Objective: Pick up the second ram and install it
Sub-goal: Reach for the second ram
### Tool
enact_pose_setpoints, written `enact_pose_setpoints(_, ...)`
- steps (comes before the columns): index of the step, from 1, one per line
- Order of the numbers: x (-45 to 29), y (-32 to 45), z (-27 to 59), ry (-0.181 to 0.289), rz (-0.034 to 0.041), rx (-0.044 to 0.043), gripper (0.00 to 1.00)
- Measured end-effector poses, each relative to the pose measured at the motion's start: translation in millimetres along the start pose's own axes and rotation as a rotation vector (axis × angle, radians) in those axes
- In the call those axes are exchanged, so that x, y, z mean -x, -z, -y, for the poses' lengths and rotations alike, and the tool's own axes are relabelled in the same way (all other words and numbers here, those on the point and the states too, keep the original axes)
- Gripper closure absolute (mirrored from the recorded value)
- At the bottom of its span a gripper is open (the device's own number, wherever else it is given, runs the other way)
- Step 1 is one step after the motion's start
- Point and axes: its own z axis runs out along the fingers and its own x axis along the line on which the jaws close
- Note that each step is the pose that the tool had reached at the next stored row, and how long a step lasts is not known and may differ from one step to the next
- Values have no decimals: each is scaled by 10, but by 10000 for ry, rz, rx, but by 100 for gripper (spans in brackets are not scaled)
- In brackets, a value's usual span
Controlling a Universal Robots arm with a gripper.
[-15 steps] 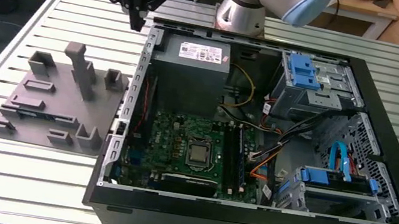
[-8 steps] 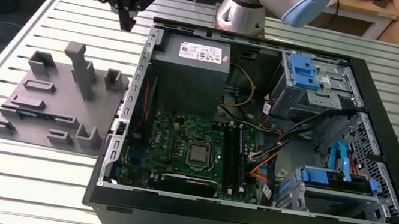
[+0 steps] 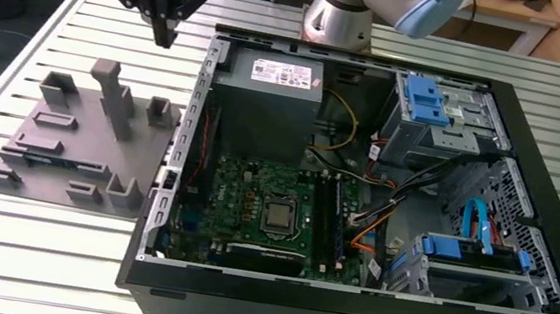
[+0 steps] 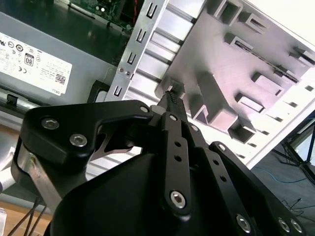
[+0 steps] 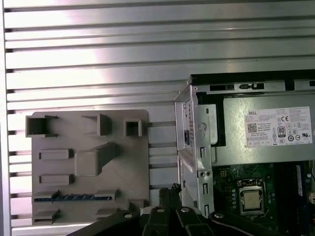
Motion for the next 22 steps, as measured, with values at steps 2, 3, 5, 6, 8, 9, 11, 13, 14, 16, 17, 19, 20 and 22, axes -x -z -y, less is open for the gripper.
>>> enact_pose_setpoints(2,-25,-5,25,0,-1,-1,89)
enact_pose_setpoints(3,-37,-7,37,-1,-2,-1,89)
enact_pose_setpoints(5,-60,-12,59,-1,-1,0,89)
enact_pose_setpoints(6,-72,-15,70,-1,-1,0,89)
enact_pose_setpoints(8,-98,-20,93,-1,0,0,89)
enact_pose_setpoints(9,-111,-22,106,0,-2,-1,89)
enact_pose_setpoints(11,-137,-27,133,1,-1,0,89)
enact_pose_setpoints(13,-163,-33,158,-1,-1,0,89)
enact_pose_setpoints(14,-176,-36,170,-1,0,0,89)
enact_pose_setpoints(16,-200,-42,194,-1,-1,-1,89)
enact_pose_setpoints(17,-209,-48,209,-1,-2,-1,89)
enact_pose_setpoints(19,-224,-70,239,-1,-1,0,89)
enact_pose_setpoints(20,-232,-84,259,-1,-1,0,89)
enact_pose_setpoints(22,-244,-111,295,-1,-1,-1,89)
